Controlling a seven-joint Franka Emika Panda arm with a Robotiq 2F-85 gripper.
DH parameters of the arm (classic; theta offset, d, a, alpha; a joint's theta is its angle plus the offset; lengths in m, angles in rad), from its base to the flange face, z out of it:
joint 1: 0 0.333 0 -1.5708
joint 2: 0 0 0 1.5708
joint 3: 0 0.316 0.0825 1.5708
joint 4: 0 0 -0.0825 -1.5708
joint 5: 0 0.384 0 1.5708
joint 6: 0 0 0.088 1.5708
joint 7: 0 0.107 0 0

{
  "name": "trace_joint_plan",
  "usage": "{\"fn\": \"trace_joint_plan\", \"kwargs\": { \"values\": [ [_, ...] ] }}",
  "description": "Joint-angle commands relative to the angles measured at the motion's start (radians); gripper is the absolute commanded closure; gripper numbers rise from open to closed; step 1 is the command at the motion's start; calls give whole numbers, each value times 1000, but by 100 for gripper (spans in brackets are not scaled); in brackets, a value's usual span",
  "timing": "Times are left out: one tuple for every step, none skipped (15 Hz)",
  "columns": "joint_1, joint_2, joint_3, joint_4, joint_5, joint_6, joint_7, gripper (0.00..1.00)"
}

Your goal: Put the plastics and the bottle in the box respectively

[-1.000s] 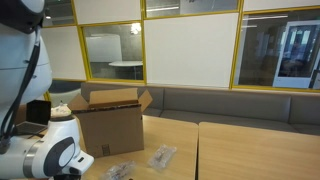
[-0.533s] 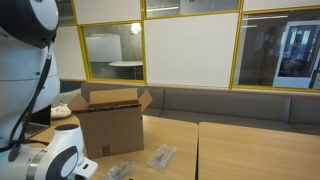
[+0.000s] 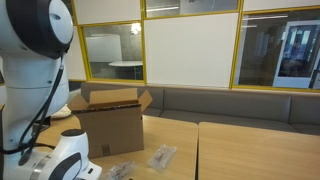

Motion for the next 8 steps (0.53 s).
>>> {"fn": "trace_joint_plan", "kwargs": {
  "values": [
    [-19, -4, 22, -1, 54, 27, -57, 57],
    [-17, -12, 22, -6, 62, 28, -61, 63],
    [-15, -24, 22, -14, 70, 28, -63, 70],
    [-12, -36, 21, -19, 78, 29, -65, 78],
    [-2, -61, 15, -31, 86, 27, -63, 84],
    [8, -87, 6, -41, 93, 21, -60, 86],
    [22, -129, -6, -58, 99, 11, -53, 88],
    [52, -173, -35, -74, 100, -7, -44, 90]
  ]
}}
